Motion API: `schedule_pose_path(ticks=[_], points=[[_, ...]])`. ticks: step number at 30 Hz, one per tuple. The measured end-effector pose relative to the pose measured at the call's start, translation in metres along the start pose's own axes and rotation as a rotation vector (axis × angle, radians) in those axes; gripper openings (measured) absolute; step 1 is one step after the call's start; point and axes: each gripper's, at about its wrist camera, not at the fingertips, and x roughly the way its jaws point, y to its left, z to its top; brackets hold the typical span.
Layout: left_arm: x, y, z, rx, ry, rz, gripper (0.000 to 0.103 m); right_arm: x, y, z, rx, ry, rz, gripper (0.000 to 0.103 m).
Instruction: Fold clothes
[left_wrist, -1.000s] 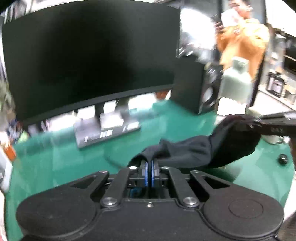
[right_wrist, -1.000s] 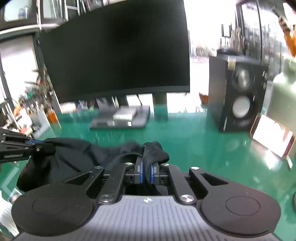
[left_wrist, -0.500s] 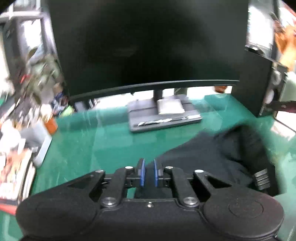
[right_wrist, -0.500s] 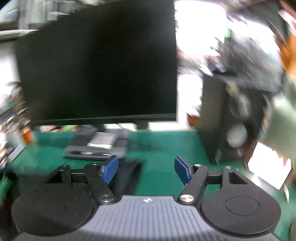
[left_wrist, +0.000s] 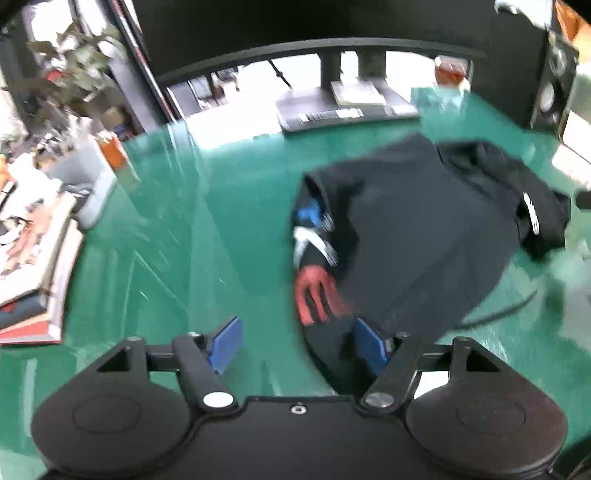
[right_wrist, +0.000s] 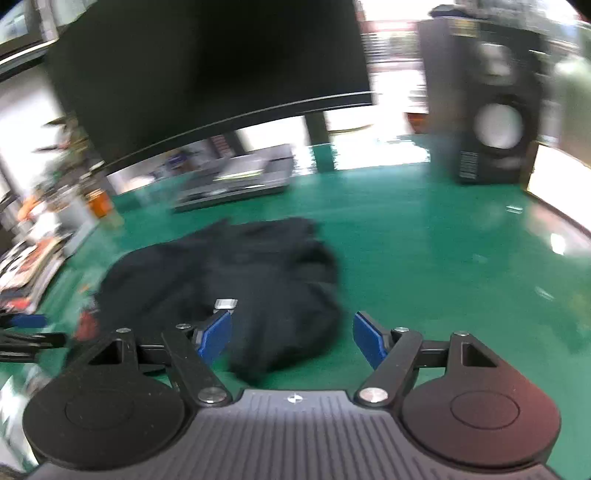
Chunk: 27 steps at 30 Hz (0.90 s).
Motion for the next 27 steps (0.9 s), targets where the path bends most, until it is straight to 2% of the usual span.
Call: schedule_pose_path(ticks=[1,3,5,6,7,8,9,11,12,14,15,16,17,18,19,20,22,23,27], points=[[0.004,-0.005,0.000,0.015,0.007,-0.011,0.069,0.017,0.012,0.000,-0.055,0.044,0.048,0.074],[0.011,-0.012,0.002,0.029,0.011,-0.026,0.071,0.040,0.028,-0.005,-0.133,0.093,0.012,0.074],[0.015,-0.022,0.005,0.053,-0.001,-0.023,0.075,0.055,0.039,-0.010,-0.194,0.122,-0.037,0.067],[0.017,-0.023,0.006,0.054,-0.003,-0.018,0.075,0.057,0.047,-0.011,-0.224,0.133,-0.057,0.047],[0.019,-0.024,0.007,0.054,-0.003,-0.016,0.074,0.059,0.049,-0.011,-0.249,0.143,-0.071,0.011],[0.020,-0.024,0.008,0.049,0.000,-0.015,0.074,0.060,0.051,-0.009,-0.273,0.153,-0.084,0.006],[0.022,-0.023,0.009,0.043,0.004,-0.015,0.074,0.058,0.050,-0.007,-0.279,0.149,-0.082,0.006],[0.023,-0.023,0.010,0.039,0.006,-0.018,0.074,0.043,0.044,0.009,-0.267,0.088,-0.073,0.006],[0.022,-0.022,0.009,0.039,0.006,-0.019,0.074,0.035,0.040,0.023,-0.246,0.025,-0.092,0.006],[0.024,-0.022,0.010,0.039,0.006,-0.021,0.074,0.023,0.031,0.045,-0.192,-0.086,-0.135,0.007],[0.025,-0.022,0.011,0.035,0.006,-0.021,0.074,0.016,0.016,0.061,-0.082,-0.183,-0.185,0.024],[0.025,-0.021,0.011,0.030,0.006,-0.020,0.074,0.012,-0.001,0.072,0.029,-0.260,-0.245,0.064],[0.025,-0.020,0.012,0.026,0.007,-0.019,0.074,0.013,-0.009,0.076,0.077,-0.289,-0.292,0.083],[0.025,-0.019,0.012,0.021,0.008,-0.018,0.074,0.015,-0.021,0.081,0.127,-0.305,-0.401,0.088],[0.024,-0.019,0.011,0.018,0.010,-0.021,0.074,0.016,-0.028,0.081,0.136,-0.287,-0.439,0.087],[0.023,-0.018,0.011,0.015,0.012,-0.025,0.074,0.016,-0.031,0.079,0.133,-0.266,-0.425,0.087],[0.021,-0.017,0.009,0.006,0.016,-0.032,0.074,0.018,-0.034,0.060,0.114,-0.159,-0.287,0.087],[0.021,-0.017,0.008,0.000,0.019,-0.037,0.074,0.021,-0.034,0.049,0.106,-0.108,-0.253,0.087],[0.022,-0.014,0.008,-0.011,0.035,-0.053,0.075,0.037,-0.035,0.008,0.125,0.046,-0.204,0.087]])
